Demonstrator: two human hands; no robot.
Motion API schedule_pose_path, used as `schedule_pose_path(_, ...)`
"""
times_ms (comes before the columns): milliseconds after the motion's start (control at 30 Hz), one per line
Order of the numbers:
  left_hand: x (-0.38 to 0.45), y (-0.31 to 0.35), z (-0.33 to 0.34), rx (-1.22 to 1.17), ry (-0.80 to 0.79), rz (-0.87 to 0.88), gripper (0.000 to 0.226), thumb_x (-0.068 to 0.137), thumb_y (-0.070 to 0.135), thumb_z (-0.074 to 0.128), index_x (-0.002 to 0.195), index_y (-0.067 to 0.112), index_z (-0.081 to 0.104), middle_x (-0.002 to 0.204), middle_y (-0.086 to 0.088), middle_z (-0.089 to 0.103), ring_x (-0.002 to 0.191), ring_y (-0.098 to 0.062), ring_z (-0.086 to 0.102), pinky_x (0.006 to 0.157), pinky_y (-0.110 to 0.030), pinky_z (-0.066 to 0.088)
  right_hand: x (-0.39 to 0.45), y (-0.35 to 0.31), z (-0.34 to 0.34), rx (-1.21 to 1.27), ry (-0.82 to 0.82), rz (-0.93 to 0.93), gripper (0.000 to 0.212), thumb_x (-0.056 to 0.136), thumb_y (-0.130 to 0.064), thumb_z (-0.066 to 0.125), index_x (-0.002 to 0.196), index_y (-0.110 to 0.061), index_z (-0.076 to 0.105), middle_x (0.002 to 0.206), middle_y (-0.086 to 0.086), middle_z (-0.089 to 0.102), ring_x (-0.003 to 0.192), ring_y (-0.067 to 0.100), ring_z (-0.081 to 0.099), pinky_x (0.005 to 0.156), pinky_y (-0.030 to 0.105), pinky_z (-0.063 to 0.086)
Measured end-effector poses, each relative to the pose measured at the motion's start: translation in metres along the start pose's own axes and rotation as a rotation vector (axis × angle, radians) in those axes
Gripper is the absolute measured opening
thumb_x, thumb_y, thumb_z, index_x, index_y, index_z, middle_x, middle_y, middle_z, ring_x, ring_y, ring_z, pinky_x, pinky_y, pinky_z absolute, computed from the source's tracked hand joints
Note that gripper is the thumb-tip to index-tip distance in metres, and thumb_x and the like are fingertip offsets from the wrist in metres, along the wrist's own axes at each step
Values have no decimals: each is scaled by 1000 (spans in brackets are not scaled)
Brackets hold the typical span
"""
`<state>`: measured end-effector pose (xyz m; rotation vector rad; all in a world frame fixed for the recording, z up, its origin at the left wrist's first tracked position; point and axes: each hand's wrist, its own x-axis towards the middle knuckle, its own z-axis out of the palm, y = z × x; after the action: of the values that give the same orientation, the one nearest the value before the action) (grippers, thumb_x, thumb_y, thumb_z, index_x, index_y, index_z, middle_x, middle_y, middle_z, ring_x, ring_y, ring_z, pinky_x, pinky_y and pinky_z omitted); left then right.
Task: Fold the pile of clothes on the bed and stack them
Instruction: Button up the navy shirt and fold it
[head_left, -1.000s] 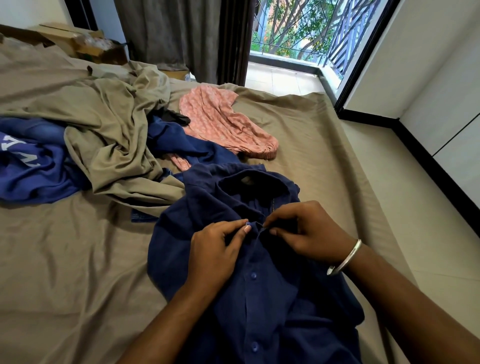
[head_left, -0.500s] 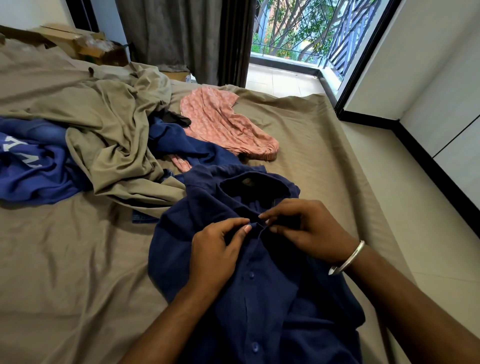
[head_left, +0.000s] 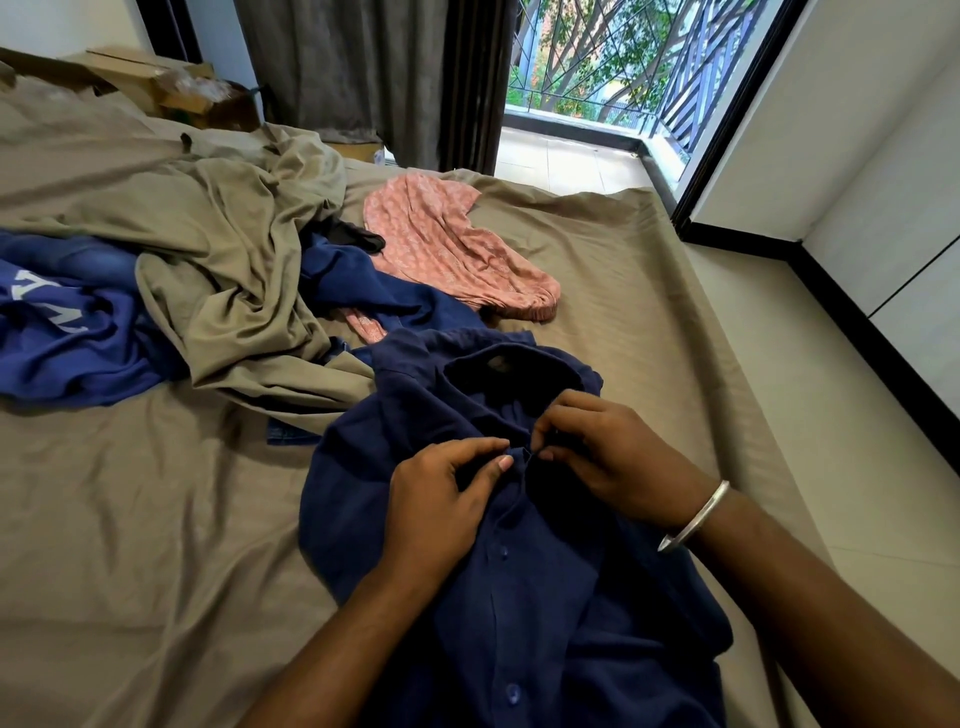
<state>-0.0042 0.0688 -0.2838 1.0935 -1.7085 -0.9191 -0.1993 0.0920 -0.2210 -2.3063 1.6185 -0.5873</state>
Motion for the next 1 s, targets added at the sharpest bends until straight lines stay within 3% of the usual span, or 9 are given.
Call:
schedule_pose_path(100, 1, 1, 1, -8, -20, -16, 18, 86, 24, 75, 104, 25, 77, 98, 16, 74, 91, 9, 66, 83, -24, 56, 1, -5, 4, -21, -70, -16, 5, 93, -19, 56, 96, -22, 60, 92, -24, 44, 80, -8, 49, 74, 4, 36)
schedule_pose_path(167, 1, 2, 0, -18, -34, -22, 18, 86, 23, 74, 104, 25, 77, 98, 16, 74, 91, 9, 66, 84, -23, 56, 2, -6, 8, -44, -108, -10, 5, 97, -22, 51, 98, -21, 57, 93, -17, 43, 79, -1, 48, 73, 12, 41)
schedule_pose_path(233, 1, 3, 0, -44, -43, -41, 18, 86, 21, 74, 104, 26, 77, 97, 17, 74, 91, 9, 66, 84, -22, 56, 2, -8, 10, -81, -119, -27, 16, 98, -30, 48, 101, -19, 58, 98, -10, 46, 79, 4, 46, 72, 26, 47)
schedule_pose_path(333, 0, 4, -1, -61, -61, -69, 20, 86, 19, 74, 104, 28, 75, 92, 18, 74, 89, 8, 67, 81, -22, 57, 2, -11, 12, -97, -117, -60, 35, 93, -42, 37, 104, -19, 61, 101, -6, 52, 84, 9, 50, 69, 29, 48)
schedule_pose_path(467, 2, 3, -1, -64, -115, -120, 10, 86, 23, 74, 93, 30, 75, 88, 20, 73, 85, 6, 67, 82, -30, 57, 1, -11, 11, -26, -44, -62, 20, 91, -30, 53, 99, -17, 66, 94, -8, 63, 82, 8, 58, 70, 25, 50)
schedule_pose_path(633, 2, -1, 1, -168, -169, -173, 6, 87, 27, 73, 90, 32, 73, 90, 17, 74, 90, -2, 69, 89, -42, 55, 0, -8, 9, -15, -8, -35, 12, 87, -23, 61, 95, -17, 68, 92, -6, 64, 81, 10, 60, 71, 33, 53)
schedule_pose_path(833, 4, -5, 0, -323, -230, -262, 12, 87, 10, 72, 89, 21, 75, 89, 2, 75, 89, -15, 72, 86, -40, 58, 0, -8, 13, 74, 1, -105, 10, 88, -16, 67, 98, -18, 70, 98, -10, 61, 89, 5, 60, 76, 25, 51)
schedule_pose_path(1000, 6, -2, -1, -492, -277, -312, 10, 86, 1, 69, 88, 9, 73, 84, -5, 76, 78, -12, 71, 74, -23, 55, 0, -6, 13, 167, 66, -90, 11, 83, -14, 75, 94, -16, 76, 89, -9, 68, 84, 2, 64, 74, 15, 49)
